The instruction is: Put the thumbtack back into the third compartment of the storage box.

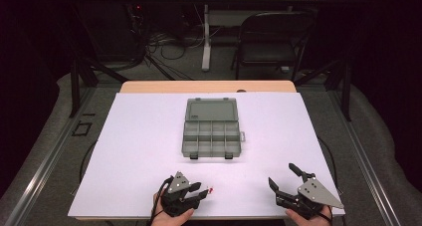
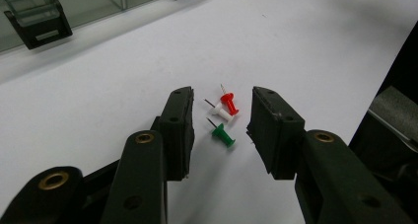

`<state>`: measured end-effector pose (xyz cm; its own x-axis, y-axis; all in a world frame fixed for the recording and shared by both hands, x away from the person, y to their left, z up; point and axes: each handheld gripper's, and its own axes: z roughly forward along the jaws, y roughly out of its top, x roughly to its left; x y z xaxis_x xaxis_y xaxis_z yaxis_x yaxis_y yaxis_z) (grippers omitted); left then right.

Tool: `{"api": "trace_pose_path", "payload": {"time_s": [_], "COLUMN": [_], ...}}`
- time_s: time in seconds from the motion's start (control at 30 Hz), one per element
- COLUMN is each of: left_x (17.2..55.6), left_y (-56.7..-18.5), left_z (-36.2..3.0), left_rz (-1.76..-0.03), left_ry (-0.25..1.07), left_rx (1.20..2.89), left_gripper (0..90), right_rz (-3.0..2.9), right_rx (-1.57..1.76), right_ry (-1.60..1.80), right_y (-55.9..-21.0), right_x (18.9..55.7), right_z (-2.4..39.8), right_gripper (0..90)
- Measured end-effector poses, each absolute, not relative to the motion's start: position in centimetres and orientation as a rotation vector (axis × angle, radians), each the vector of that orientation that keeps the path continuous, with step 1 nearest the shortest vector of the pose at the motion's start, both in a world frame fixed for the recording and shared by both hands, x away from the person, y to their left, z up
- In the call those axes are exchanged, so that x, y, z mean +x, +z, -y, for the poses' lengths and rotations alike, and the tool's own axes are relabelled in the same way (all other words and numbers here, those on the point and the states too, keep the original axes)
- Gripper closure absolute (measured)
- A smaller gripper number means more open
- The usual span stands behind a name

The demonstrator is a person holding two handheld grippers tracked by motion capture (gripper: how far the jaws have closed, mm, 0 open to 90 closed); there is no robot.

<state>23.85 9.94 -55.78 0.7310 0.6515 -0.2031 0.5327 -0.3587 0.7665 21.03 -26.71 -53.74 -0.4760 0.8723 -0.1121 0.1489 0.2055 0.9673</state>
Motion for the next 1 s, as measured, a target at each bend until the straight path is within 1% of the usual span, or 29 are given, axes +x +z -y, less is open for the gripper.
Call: {"api": "trace_pose_path", "payload": {"time_s": [0.27, 0.53, 0.83, 0.93, 1.0], "left_x": [23.91, 23.99, 23.86, 23.94, 23.93], "left_y": [-56.27, -56.68, -56.69, -56.64, -56.67], "left_z": [-9.59, -9.25, -9.26, -9.44, -9.44], "left_rz": [-0.925, -0.937, -0.927, -0.937, -0.942], "left_ry": [0.156, 0.155, 0.187, 0.190, 0.182], "left_rx": [2.050, 2.072, 2.096, 2.103, 2.095], "left_gripper": [62.2, 67.4, 77.4, 84.0, 84.7], "right_rz": [-1.795, -1.793, -1.788, -1.792, -1.796], "right_rx": [0.948, 0.951, 0.964, 0.962, 0.963], "right_ry": [1.322, 1.322, 1.327, 1.327, 1.321], "right_y": [-53.81, -53.82, -53.85, -53.88, -53.87], "right_x": [21.05, 21.12, 21.19, 21.23, 21.21], "right_z": [26.57, 26.70, 26.92, 26.89, 26.90], "right_gripper": [19.9, 19.9, 19.9, 19.9, 19.9]}}
